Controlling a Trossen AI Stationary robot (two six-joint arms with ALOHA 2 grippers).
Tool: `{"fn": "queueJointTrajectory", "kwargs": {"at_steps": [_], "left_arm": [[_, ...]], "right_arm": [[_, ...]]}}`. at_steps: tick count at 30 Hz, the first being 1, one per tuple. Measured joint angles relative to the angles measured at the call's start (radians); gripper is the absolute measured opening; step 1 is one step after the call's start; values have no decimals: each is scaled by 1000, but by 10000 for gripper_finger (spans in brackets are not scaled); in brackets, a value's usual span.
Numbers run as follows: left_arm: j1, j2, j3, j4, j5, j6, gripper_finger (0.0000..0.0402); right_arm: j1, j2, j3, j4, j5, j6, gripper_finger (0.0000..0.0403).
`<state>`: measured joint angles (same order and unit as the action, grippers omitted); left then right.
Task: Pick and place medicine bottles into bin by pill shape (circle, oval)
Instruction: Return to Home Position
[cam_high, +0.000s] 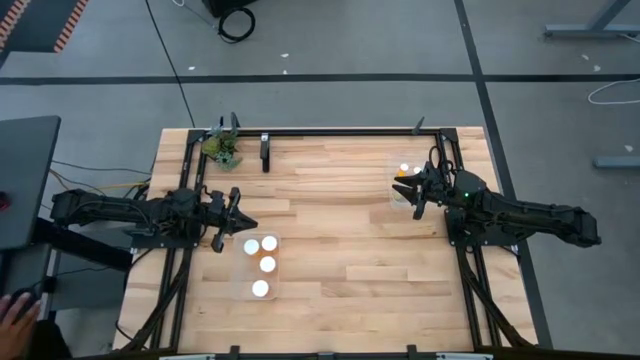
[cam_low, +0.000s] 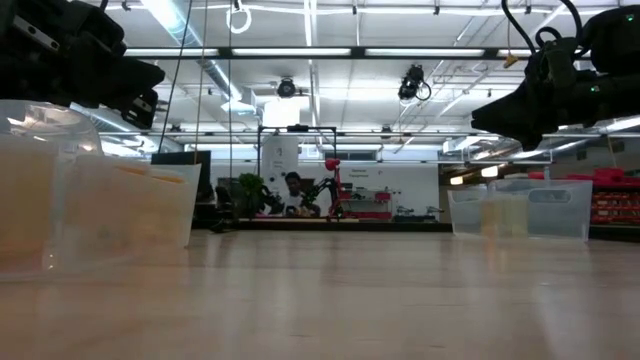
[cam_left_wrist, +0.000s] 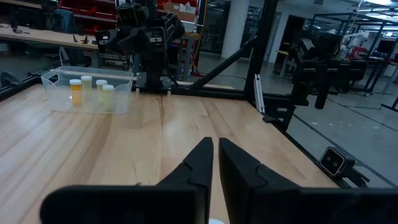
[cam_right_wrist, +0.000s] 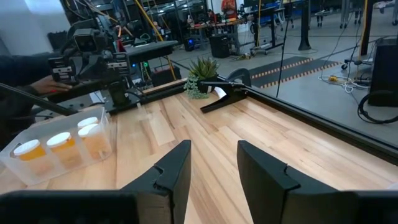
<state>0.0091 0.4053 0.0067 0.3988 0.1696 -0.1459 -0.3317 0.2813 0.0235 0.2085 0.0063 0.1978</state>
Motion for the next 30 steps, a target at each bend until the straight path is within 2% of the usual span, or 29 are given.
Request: {"fn": "queueJointTrajectory", "kwargs": {"at_steps": [13, 23, 30], "left_arm": [[0, 0, 0, 0, 0, 0, 23], [0, 0, 0, 0, 0, 0, 36], [0, 0, 0, 0, 0, 0, 24]], "right_arm": [[0, 0, 0, 0, 0, 0, 136], [0, 0, 0, 0, 0, 0, 136], [0, 0, 0, 0, 0, 0, 136]]}}
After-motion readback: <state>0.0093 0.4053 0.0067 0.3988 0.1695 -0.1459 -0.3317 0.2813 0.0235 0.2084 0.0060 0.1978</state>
